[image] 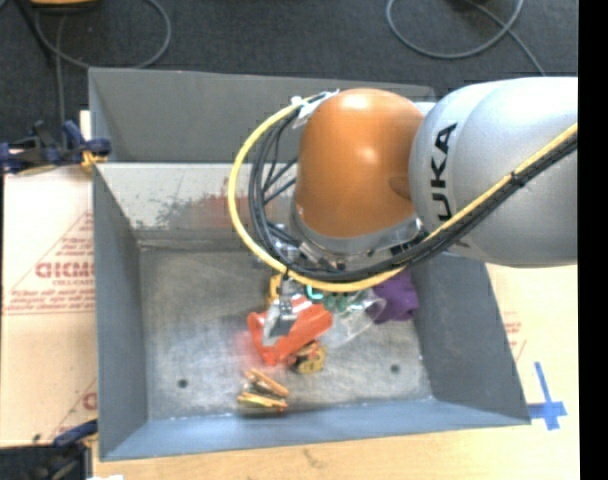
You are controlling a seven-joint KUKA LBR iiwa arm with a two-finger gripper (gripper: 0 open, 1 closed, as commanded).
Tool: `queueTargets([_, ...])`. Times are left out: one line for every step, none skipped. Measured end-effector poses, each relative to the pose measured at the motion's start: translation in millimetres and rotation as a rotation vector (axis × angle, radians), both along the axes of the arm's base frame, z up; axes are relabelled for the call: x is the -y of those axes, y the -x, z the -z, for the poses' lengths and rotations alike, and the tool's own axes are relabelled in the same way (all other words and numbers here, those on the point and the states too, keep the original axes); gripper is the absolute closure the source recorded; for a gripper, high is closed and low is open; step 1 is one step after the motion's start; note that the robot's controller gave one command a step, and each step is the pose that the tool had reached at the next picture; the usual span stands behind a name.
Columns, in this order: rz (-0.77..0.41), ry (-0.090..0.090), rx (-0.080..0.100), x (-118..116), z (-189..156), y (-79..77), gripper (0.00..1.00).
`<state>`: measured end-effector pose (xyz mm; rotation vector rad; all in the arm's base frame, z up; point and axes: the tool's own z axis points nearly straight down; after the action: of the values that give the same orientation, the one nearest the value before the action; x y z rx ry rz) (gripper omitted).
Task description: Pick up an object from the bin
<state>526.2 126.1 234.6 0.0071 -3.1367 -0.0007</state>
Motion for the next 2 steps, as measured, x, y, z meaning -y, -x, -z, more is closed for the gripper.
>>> queueTargets([0.004,-0.001,0.008,1,-4,-1.6,0.0])
queueTargets([-0.028,-0.001,0.014,11,49,3.9,0.0])
